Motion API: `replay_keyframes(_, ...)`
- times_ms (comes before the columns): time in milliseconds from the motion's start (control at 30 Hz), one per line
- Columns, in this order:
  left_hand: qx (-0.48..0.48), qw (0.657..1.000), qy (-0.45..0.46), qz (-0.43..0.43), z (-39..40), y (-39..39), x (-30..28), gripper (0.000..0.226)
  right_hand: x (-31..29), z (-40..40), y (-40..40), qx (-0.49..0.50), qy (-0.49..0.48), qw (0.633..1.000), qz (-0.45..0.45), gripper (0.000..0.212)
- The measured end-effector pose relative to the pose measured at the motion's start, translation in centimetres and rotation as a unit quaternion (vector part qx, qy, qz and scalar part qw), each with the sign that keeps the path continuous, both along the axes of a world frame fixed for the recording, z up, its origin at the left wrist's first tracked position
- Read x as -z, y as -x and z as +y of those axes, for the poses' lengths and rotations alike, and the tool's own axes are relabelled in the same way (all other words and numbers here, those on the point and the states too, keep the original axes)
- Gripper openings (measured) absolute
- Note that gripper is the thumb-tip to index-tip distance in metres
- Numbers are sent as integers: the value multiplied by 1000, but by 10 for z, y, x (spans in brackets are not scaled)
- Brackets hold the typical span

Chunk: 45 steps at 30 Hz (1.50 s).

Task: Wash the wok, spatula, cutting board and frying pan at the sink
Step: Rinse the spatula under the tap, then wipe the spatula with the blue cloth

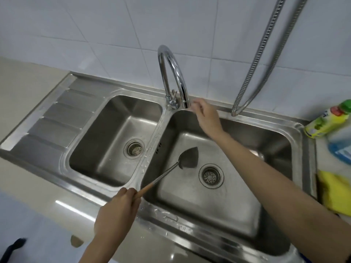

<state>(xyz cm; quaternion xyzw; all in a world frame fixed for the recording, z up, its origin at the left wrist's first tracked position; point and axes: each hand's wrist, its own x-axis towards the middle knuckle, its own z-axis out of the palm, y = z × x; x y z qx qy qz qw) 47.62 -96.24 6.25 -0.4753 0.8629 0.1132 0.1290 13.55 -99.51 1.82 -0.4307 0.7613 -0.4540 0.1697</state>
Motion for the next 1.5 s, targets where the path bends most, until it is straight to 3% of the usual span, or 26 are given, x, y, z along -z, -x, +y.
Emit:
replay_keyframes(200, 84, 996, 15, 29, 2, 17, 7, 19, 39, 172, -30, 130, -23, 991, -16, 11)
replay_keyframes(300, 150, 988, 29, 26, 2, 36, 3, 18, 39, 255, -53, 215, -60, 969, 102, 13)
replay_keyframes(367, 196, 979, 35, 44, 0, 44, 2, 15, 35, 303, -65, 274, -116, 930, 218, 20)
replay_keyframes(433, 230, 971, 28, 61, 1, 53, -2, 14, 33, 342, -72, 338, -186, 886, 258, 36)
replay_keyframes(600, 218, 969, -100, 58, 15, 62, -3, 19, 42, 384, -86, 388, -365, 829, 172, 75)
replay_keyframes(800, 151, 951, -249, 101, 20, 54, 5, 16, 47, 391, -85, 382, -451, 780, 203, 83)
replay_keyframes(933, 100, 924, -344, 136, 26, 49, 3, 16, 48, 395, -89, 356, -443, 795, 212, 74)
replay_keyframes(1067, 44, 898, -401, 172, 36, 47, 1, 20, 45, 398, -85, 355, -412, 807, 229, 87)
replay_keyframes(1367, 40, 889, -422, 173, 46, 50, -11, 22, 53, 410, -100, 334, -439, 790, 267, 72)
replay_keyframes(1500, 49, 901, -401, 159, 52, 56, -12, 22, 40, 407, -78, 290, -404, 838, 226, 62)
